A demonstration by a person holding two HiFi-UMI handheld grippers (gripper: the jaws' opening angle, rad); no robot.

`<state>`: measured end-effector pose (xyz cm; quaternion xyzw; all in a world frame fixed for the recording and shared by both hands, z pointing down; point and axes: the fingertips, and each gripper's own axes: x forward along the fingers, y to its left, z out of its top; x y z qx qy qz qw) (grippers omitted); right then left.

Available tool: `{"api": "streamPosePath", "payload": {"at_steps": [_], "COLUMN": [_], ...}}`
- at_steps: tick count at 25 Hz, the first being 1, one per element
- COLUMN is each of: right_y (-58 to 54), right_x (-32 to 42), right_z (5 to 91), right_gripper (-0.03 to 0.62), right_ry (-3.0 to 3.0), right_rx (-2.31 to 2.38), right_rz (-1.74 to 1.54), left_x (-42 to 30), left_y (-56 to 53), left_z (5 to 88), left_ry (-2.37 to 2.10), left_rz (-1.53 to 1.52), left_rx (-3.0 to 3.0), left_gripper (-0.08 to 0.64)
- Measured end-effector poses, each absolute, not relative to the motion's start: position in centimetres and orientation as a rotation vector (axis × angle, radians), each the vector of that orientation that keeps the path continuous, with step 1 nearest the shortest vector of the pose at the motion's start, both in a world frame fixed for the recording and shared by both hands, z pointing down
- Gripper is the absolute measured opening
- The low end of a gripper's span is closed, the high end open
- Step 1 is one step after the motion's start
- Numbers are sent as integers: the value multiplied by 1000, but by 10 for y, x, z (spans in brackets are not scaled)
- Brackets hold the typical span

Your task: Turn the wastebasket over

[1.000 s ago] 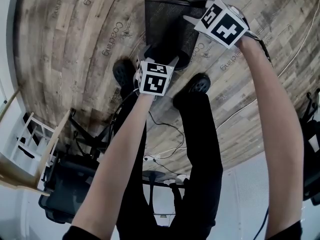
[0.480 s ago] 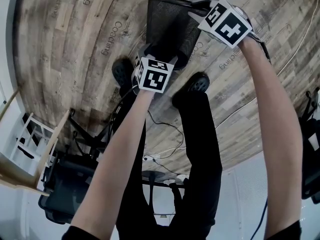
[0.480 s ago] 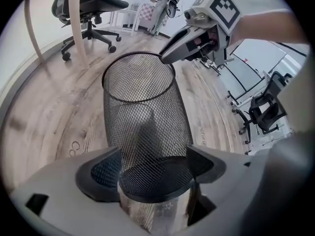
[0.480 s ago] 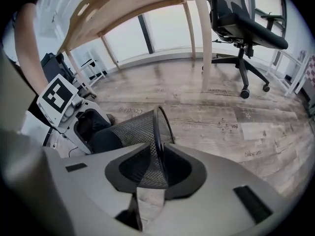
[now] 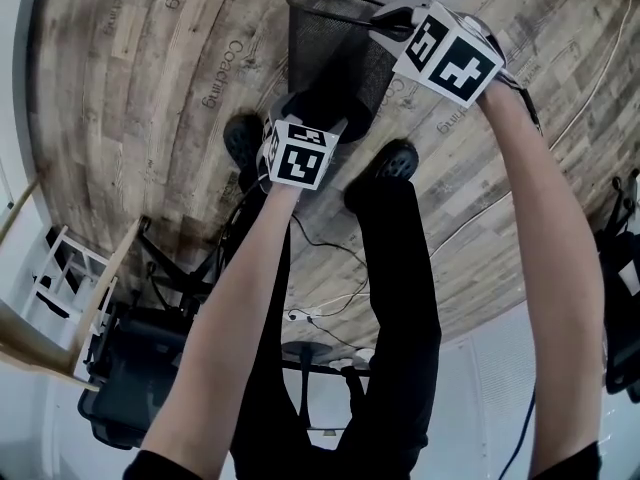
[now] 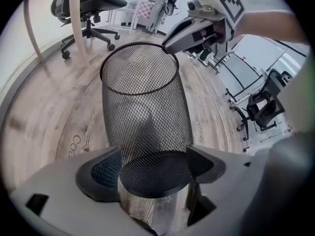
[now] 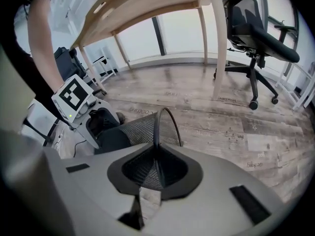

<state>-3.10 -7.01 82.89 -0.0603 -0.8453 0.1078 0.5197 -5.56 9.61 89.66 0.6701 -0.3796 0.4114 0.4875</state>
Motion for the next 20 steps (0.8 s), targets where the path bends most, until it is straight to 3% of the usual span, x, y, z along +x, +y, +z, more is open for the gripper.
{"api": "streamPosePath", "payload": {"at_steps": [7,20], "right_y": [-47,-60], "right_x": [-38,-25], "right_z": [805,768], "right_gripper": [57,55], "right_ry": [-2074,-2057], "right_rx": [-216,-176], "right_rz": [237,46], "left_x": [-65,-62], "left_y": [112,40], "left_z": [895,842], "left_ry": [-943,-1043], "left_rz": [966,832], "left_rx": [1596,1738], "left_gripper": [402,402]}}
